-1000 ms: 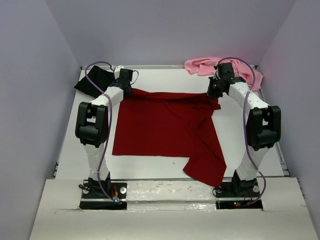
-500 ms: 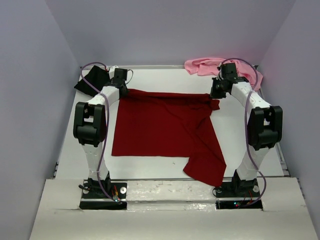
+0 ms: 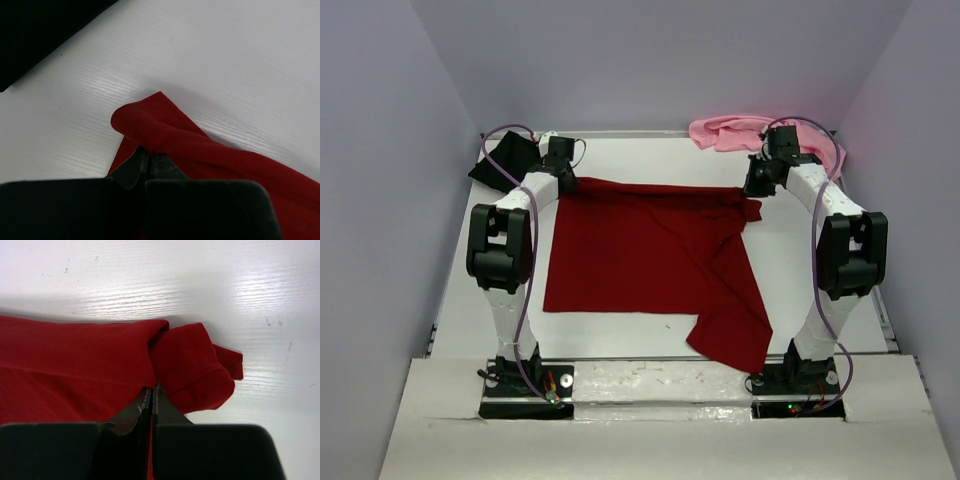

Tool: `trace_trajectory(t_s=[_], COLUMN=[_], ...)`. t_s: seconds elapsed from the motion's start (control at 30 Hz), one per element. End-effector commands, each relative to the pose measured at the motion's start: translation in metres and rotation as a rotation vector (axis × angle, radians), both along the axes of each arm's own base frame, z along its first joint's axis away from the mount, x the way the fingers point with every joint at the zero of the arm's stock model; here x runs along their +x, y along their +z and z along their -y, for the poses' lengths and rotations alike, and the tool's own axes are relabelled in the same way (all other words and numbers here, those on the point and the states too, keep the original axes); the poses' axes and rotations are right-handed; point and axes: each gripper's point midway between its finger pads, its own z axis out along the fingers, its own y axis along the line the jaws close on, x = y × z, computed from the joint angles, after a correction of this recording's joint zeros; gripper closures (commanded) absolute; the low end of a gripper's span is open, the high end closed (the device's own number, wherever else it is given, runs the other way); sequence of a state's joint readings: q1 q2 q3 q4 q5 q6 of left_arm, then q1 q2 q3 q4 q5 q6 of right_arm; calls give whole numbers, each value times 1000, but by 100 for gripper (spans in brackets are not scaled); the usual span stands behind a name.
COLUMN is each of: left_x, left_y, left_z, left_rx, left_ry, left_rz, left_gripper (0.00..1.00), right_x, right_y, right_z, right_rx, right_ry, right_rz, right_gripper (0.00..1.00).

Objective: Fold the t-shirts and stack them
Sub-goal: Fold the tshirt

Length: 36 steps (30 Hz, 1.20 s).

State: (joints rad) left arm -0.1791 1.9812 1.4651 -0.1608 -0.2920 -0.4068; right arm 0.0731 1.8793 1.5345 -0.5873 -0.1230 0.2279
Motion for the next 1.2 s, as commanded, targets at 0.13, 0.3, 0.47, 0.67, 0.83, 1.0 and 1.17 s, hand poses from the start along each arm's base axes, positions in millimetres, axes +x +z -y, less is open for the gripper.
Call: trace_trajectory(t_s=[0.13,0.3,0.47,0.67,0.83,1.0,1.17], left_x=[5,5,5,4,4,-5,-18], left_y=[14,19,21,18,14,6,-12], left_z=[-32,-26,-13,-16,-16,-17,-12], left_rx=[48,15,-37,-22,-17,-12,-39], left_ry=[66,49,6,11,8,4,-13], left_rz=[43,55,60,49,38,12,-50], left_gripper=[100,100,100,100,100,100,100], right_x=[8,4,-5,-29,-38,-43,-53], right_y=[1,11,16,-2,-10,-4,-17], right_z=[29,21,10,10,22,26,25], right_rx=[-48,-7,48,56,8,-4,2], right_ry=[-63,-46,-13,-30,-82,-100,-103], right_rz=[22,35,35,-27,-30,-16,-55], right_gripper=[100,100,100,100,100,100,100])
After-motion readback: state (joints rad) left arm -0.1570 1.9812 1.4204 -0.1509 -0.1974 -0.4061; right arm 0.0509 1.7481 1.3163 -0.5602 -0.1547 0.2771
